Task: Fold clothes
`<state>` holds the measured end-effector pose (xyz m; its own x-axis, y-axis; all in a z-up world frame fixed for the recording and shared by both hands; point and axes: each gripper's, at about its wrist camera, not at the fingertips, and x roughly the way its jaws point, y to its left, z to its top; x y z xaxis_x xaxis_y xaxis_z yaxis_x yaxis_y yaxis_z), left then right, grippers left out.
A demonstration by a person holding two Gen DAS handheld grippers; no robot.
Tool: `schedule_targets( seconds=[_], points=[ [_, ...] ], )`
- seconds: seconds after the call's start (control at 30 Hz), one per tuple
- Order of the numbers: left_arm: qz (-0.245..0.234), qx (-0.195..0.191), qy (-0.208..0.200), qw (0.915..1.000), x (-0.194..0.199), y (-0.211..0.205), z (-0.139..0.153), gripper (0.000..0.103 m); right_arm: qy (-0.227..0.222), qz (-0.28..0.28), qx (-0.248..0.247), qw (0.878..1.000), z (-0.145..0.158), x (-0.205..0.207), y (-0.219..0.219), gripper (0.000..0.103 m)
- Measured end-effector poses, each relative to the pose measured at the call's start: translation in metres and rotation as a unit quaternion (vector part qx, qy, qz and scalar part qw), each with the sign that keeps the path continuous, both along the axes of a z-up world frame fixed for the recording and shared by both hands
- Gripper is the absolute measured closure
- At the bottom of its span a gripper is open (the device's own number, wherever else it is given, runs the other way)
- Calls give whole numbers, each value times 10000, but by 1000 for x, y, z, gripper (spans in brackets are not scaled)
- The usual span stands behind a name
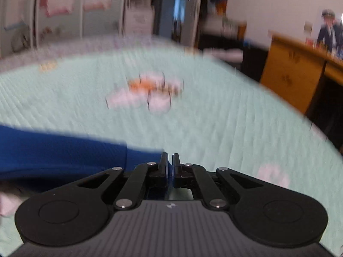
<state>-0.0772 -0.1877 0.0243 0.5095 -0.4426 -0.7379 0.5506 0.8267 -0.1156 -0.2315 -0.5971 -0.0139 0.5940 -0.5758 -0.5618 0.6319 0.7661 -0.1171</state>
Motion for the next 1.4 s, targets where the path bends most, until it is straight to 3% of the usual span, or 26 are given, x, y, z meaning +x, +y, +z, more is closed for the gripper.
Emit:
schedule_targets(
  seconds=[0.1, 0.23, 0.33, 0.43, 0.5, 0.6, 0.67, 0.8, 0.93, 1.0, 1.03, 1.1, 1.17, 1.4],
  points=[
    [-53, -109, 103, 9999, 3, 6, 3, 36, 92, -200, 90, 9997, -2, 2, -4, 103],
    [-14, -417, 103, 9991, 5, 27, 15, 36, -492, -663, 897, 9925, 8, -27, -21, 102],
    [202, -509, -58, 9985, 10, 46, 20, 36, -803, -1126, 568, 9888, 24, -49, 0, 98],
    [435, -381, -9, 9983, 21, 60, 14, 36, -1014, -183, 514, 9934, 36, -39, 44, 98],
    [522, -306, 77, 9981, 27, 67, 8, 39, -1001, 812, 760, 9887, 39, -17, 78, 98],
    [434, -413, 36, 9982, 28, 70, 10, 39, -991, 2366, 1216, 9589, 44, 28, 131, 98],
    [406, -546, 41, 9977, 32, 70, 11, 38, -980, 3097, 1277, 9371, 49, 62, 166, 98],
    [588, -922, 73, 9940, 45, 76, 8, 38, -787, 4154, 899, 9017, 55, 130, 228, 98],
    [891, -1273, -31, 9879, 54, 89, -2, 37, -280, 4916, 1083, 8636, 43, 196, 261, 98],
    [978, -1451, -34, 9846, 55, 97, -10, 37, 205, 5243, 1232, 8423, 27, 228, 271, 98],
    [964, -1541, -72, 9833, 54, 100, -14, 37, 353, 5308, 1196, 8383, 20, 242, 274, 103],
    [858, -1519, -304, 9842, 47, 98, -19, 37, 417, 5275, 918, 8435, 6, 266, 275, 103],
    [811, -1374, -387, 9864, 45, 93, -16, 35, 311, 5128, 944, 8527, 5, 272, 270, 103],
    [877, -1418, 87, 9860, 60, 101, 2, 35, -271, 4444, 1401, 8844, 20, 275, 248, 102]
  ],
)
